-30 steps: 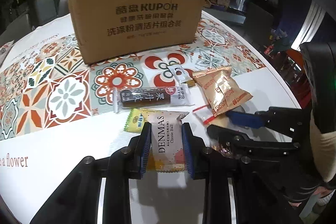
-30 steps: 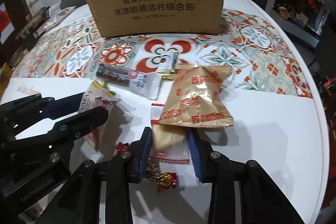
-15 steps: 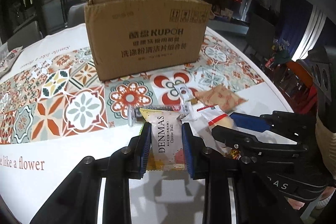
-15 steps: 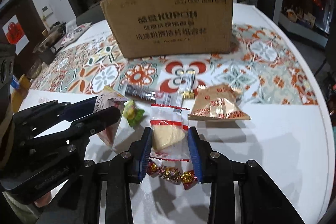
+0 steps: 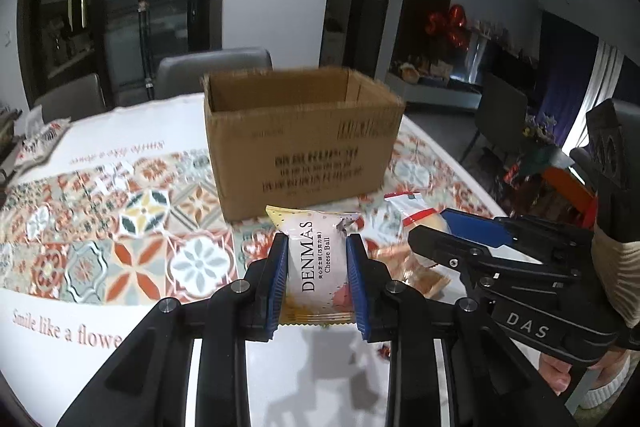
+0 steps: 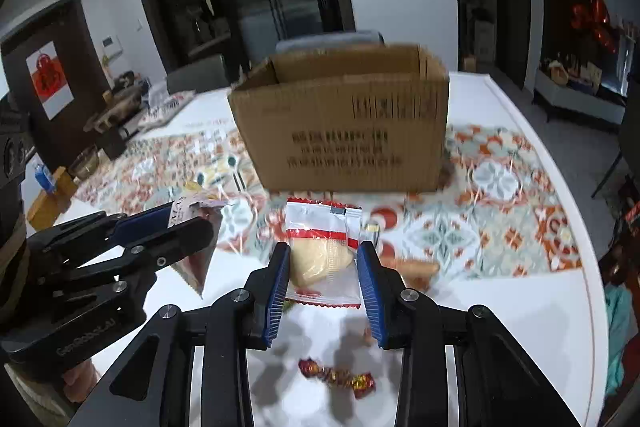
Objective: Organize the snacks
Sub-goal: 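Carry the DENMAS packet and wrapped cake into the box and open both tools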
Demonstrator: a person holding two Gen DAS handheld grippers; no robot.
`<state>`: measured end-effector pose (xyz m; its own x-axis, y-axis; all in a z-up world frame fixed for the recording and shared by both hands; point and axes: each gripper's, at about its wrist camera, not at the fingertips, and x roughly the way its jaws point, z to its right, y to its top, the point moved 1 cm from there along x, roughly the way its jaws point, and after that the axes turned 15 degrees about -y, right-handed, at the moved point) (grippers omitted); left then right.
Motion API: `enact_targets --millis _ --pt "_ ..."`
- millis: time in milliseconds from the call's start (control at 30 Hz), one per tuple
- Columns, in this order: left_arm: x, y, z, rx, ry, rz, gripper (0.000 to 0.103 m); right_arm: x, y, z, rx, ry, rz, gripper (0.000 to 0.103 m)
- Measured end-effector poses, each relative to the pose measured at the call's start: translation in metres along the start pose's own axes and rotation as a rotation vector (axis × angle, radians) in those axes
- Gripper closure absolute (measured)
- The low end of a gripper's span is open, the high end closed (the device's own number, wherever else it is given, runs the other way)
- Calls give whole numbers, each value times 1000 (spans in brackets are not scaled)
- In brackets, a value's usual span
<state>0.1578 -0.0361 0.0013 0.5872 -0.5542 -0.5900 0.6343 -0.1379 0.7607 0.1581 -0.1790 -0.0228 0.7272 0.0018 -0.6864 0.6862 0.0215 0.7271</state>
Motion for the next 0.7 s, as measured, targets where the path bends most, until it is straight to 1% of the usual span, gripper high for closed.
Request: enact_targets --millis 200,300,500,700 --pt "-12 29 7 21 -1 44 74 -16 26 1 3 18 69 67" --pt "-14 42 7 46 18 58 74 -21 39 2 0 20 91 67" --pt "-10 68 1 75 42 69 74 -22 65 5 -12 5 123 67" --pt "1 92 -10 84 55 59 74 -18 92 6 -21 0 136 67"
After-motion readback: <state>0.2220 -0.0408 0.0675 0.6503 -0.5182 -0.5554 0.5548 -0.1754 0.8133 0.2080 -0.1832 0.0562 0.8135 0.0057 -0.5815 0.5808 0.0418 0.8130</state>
